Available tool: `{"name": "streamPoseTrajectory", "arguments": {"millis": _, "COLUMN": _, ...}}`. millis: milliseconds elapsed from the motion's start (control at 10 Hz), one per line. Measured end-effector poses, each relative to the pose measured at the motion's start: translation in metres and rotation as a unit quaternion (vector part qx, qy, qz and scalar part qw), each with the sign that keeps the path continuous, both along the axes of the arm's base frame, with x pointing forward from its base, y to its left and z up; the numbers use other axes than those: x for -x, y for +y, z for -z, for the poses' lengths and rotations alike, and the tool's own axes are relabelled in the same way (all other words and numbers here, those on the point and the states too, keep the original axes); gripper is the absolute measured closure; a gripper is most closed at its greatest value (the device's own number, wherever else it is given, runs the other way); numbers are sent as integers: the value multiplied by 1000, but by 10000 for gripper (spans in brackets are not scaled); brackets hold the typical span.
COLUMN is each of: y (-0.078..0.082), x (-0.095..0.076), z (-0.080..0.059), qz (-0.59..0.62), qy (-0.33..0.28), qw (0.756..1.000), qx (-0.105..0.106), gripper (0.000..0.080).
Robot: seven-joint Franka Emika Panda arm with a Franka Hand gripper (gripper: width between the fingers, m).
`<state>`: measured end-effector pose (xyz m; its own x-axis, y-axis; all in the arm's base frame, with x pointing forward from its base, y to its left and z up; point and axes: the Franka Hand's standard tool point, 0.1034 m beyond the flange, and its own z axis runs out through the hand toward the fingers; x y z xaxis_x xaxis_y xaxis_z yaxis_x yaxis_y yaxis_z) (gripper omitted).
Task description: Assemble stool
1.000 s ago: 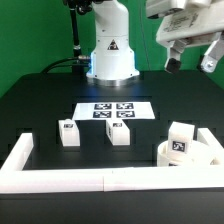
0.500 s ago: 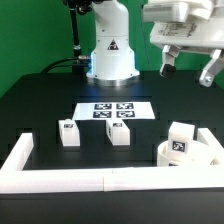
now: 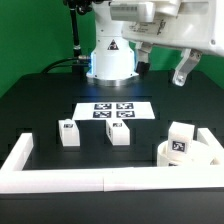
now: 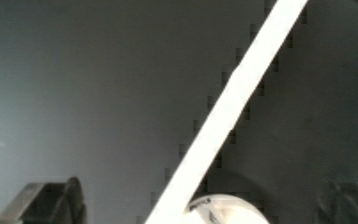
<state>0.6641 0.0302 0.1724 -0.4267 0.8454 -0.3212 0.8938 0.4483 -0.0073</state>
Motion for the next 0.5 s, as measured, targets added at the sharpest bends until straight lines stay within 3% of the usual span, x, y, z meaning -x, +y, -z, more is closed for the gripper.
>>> {"name": "streamPoseTrajectory", "arguments": {"millis": 200, "y": 20, "x": 13, "z": 8, "qz": 47, "qy": 48, "qw": 998, "qx": 1, "gripper": 151}}
{"name": "streamPoseTrajectory", "arguments": {"millis": 300, "y": 27, "x": 12, "z": 4, "qz": 58, "qy": 61, "qw": 996, "qx": 1, "gripper": 151}}
{"name": "streamPoseTrajectory", "arguments": {"millis": 400, "y": 25, "x": 9, "z": 3, "qz": 54, "qy": 63, "qw": 997, "qx": -9, "gripper": 151}}
{"name": "streamPoseTrajectory", "arguments": {"millis": 500, "y": 14, "x": 9, "z": 3, "qz": 65, "qy": 67, "qw": 995, "qx": -22, "gripper": 151}}
